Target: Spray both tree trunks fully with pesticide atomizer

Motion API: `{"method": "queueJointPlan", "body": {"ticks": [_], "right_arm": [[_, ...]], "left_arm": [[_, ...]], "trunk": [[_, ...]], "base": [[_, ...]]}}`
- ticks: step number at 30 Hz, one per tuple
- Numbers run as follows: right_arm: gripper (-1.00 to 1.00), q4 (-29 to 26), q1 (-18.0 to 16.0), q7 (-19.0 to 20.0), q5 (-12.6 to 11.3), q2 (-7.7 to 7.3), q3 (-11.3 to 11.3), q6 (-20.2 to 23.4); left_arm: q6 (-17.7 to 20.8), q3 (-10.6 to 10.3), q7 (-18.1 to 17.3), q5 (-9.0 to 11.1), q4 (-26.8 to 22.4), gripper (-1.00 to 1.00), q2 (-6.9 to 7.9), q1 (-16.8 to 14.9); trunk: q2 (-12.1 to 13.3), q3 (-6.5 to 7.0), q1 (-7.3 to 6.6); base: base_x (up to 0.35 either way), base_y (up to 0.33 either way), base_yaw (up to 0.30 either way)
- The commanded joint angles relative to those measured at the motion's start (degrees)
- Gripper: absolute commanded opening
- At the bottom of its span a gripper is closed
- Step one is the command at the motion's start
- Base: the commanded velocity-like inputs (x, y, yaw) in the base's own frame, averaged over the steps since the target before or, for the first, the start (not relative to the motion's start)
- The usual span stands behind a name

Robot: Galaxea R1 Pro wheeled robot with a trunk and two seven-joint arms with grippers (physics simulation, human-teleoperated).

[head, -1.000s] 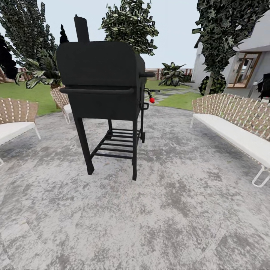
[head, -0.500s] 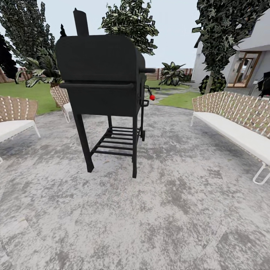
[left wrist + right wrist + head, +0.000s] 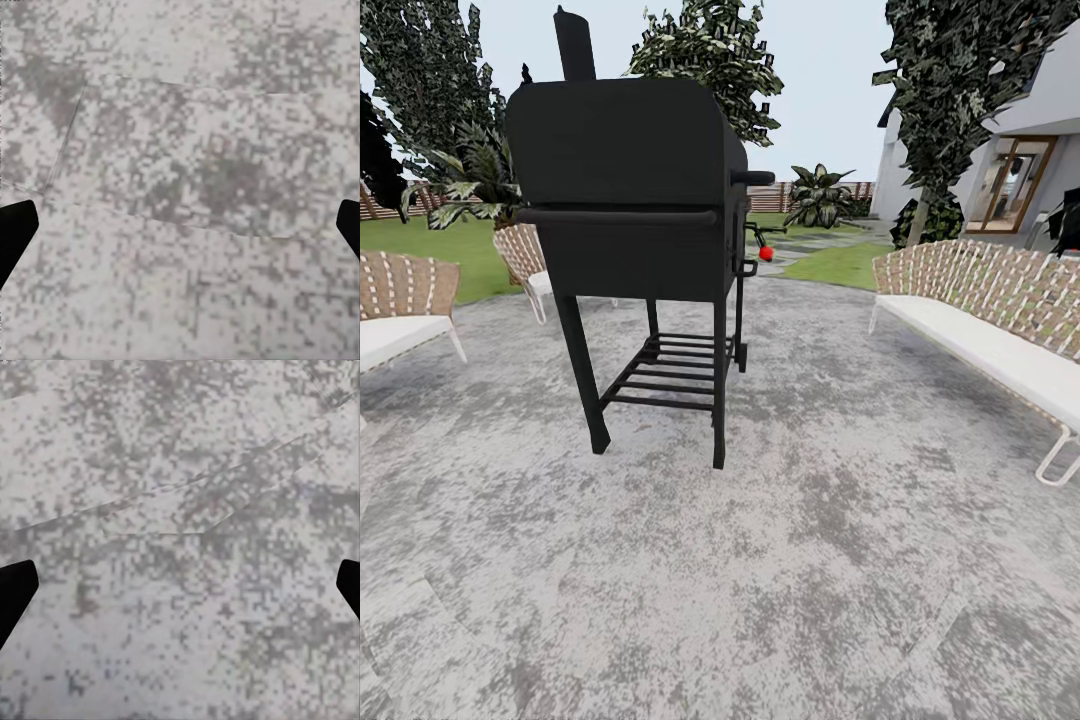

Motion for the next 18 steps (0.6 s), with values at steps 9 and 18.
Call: {"method": "queueJointPlan", "body": {"ticks": [9, 18], "right_arm": [[1.0, 0.1, 0.0, -0.1, 0.2, -0.23, 0.0, -3.7], [1.0, 0.2, 0.0, -0.1, 0.2, -0.25, 0.0, -3.9]], "left_arm": [[-0.2, 0.1, 0.1, -0.1, 0.0, 1.0, 0.05, 0.0], [-0.2, 0.1, 0.1, -0.1, 0.0, 1.0, 0.03, 0.0]], "trunk": [[0.0, -0.05, -0.01], [0.0, -0.05, -0.01]], "base": [[0.048, -0.011, 0.0], [0.271, -0.179, 0.0]]}}
